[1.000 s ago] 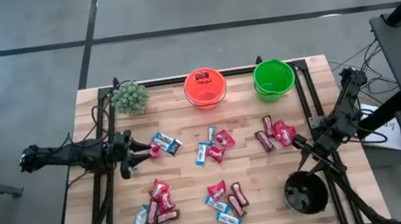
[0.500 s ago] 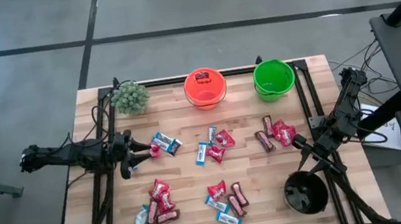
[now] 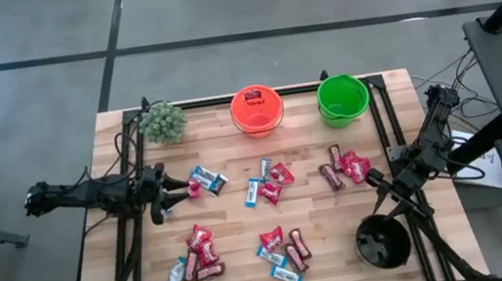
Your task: Organize candy in baskets
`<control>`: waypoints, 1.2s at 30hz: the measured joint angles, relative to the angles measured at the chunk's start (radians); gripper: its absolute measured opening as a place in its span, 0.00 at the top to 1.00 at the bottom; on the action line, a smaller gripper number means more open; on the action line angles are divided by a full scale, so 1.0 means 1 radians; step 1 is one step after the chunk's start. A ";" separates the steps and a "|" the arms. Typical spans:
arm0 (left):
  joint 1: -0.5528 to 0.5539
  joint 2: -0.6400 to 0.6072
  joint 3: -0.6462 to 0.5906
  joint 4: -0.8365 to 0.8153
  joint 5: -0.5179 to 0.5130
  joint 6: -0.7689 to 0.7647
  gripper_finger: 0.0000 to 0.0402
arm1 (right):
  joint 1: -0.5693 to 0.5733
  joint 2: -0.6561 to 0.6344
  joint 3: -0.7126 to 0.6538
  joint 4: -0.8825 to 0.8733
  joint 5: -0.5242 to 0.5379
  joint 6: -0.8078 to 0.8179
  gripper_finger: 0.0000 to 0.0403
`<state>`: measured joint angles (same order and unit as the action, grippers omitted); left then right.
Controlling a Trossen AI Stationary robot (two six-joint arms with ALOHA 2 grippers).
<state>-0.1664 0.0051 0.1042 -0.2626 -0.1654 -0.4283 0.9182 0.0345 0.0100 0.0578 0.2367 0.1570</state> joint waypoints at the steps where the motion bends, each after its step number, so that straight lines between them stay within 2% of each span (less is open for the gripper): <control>1: 0.000 0.000 0.000 0.000 0.000 0.000 0.60 | 0.000 0.000 0.000 0.000 0.000 0.000 0.68; 22: 0.000 0.000 0.000 0.000 0.000 0.000 0.60 | 0.000 0.000 0.000 0.003 0.000 -0.004 0.69; 25: 0.000 0.000 0.000 0.000 0.000 0.000 0.60 | 0.000 0.000 0.000 0.003 0.000 -0.013 0.73; 33: 0.000 0.000 0.000 0.000 0.000 0.000 0.60 | 0.000 0.000 0.000 0.005 0.000 -0.011 0.95; 36: 0.000 0.000 0.000 0.000 0.000 0.000 0.60 | 0.000 0.000 0.000 0.004 0.000 -0.011 0.97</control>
<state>-0.1661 0.0050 0.1042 -0.2625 -0.1655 -0.4284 0.9180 0.0345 0.0098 0.0615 0.2366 0.1458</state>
